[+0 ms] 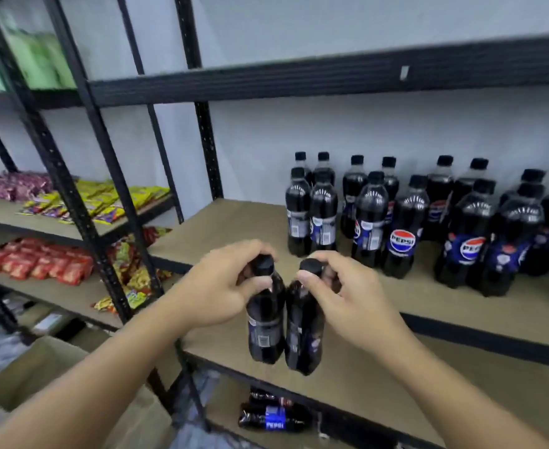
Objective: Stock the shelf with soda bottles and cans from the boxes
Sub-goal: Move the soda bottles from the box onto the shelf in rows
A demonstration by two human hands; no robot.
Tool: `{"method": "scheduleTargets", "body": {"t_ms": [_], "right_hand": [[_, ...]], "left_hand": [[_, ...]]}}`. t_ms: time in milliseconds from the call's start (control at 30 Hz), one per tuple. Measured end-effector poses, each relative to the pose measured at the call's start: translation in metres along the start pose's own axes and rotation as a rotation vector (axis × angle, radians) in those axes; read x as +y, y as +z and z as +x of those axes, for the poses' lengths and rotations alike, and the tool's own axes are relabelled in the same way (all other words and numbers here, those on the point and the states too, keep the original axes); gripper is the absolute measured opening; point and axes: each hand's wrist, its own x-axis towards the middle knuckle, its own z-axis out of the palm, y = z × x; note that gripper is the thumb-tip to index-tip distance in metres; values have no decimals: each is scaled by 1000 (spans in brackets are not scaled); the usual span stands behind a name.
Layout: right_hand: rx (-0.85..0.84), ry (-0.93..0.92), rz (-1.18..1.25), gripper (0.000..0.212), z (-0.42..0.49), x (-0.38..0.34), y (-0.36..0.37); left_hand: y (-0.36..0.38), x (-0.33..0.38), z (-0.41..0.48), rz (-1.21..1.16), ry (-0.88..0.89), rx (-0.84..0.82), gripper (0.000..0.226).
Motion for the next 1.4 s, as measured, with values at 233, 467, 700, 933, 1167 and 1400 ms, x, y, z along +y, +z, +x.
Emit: {"method": "scheduleTargets", "body": {"t_ms": [233, 467, 700, 933, 1167, 1400], "right_hand": [[-26, -16, -101, 19, 110, -31, 27], [-5, 46, -294, 40, 218, -36, 77], [25, 203, -363, 38, 303, -19, 133], [102, 324, -386, 41, 355, 16, 154], [116, 406, -421, 37, 389, 40, 154], [128, 411, -373, 35, 400, 54, 152]], "left_hand": [[-68, -75, 61, 22, 52, 2, 26], [-102, -169, 135, 41, 106, 7, 27], [-91, -254, 206, -20, 56, 6, 27], [-70, -290, 266, -23, 50, -38, 28], [-55, -304, 304, -99, 33, -74, 31], [-47, -312, 316, -178, 16, -70, 42]]}}
